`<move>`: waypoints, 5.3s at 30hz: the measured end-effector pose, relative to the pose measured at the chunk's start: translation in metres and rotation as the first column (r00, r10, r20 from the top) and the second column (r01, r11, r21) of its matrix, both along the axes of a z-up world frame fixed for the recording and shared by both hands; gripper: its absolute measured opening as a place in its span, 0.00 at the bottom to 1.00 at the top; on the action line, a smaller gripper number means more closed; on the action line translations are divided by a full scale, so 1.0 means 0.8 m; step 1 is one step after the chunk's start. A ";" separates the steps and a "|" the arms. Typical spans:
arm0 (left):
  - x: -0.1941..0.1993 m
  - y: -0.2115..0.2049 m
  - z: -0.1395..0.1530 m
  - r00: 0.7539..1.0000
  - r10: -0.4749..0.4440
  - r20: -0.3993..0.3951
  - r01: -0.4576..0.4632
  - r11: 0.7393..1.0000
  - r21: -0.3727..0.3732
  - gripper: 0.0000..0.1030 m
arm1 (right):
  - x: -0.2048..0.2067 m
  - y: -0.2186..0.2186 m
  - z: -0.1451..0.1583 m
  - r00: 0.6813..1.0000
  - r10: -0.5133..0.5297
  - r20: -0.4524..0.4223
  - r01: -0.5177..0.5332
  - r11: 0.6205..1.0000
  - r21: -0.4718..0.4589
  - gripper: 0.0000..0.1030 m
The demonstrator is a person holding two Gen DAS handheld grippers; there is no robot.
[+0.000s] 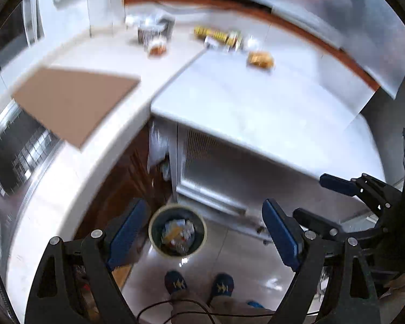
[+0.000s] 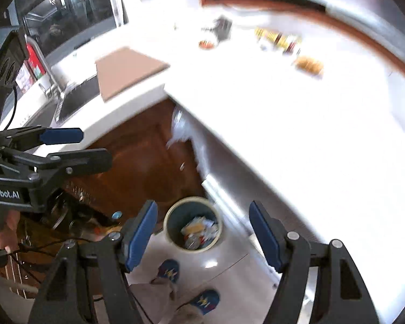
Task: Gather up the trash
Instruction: 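Raise both tools back up to the counter, then grasp the orange-white cake cup with the left gripper while the right grasps the yellow snack bag, then carry the cake cup and yellow bag down over the floor bin, then open both grippers to drop the cup and bag into the bin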
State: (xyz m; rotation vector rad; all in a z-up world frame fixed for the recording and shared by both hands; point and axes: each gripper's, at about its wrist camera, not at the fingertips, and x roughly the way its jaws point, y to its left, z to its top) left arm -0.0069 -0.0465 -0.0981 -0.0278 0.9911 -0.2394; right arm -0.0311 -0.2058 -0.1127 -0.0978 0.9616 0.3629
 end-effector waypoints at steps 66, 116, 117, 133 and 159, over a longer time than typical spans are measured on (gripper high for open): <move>0.520 0.055 -0.069 0.972 0.161 -0.170 -0.182 0.977 -0.112 0.60 | 0.449 -0.140 -0.037 0.877 -0.454 -0.158 0.474 0.872 0.126 0.29; 0.037 0.006 0.000 0.998 0.048 -0.037 -0.050 0.996 -0.069 0.47 | 0.078 0.000 0.034 1.000 0.016 -0.007 -0.014 0.977 0.211 0.06; 0.030 0.008 -0.008 0.998 0.050 -0.048 -0.053 0.997 -0.063 0.47 | 0.071 0.006 0.028 0.999 0.032 -0.008 -0.030 0.980 0.198 0.06; 0.023 0.044 -0.247 0.959 0.066 -0.275 -0.075 0.997 -0.025 0.47 | 0.064 0.074 -0.213 0.961 0.100 -0.257 -0.086 0.994 0.066 0.06; 0.104 0.084 -0.555 0.922 0.038 -0.385 -0.006 0.996 0.085 0.82 | 0.140 0.108 -0.566 0.908 0.037 -0.416 -0.048 0.999 -0.016 0.43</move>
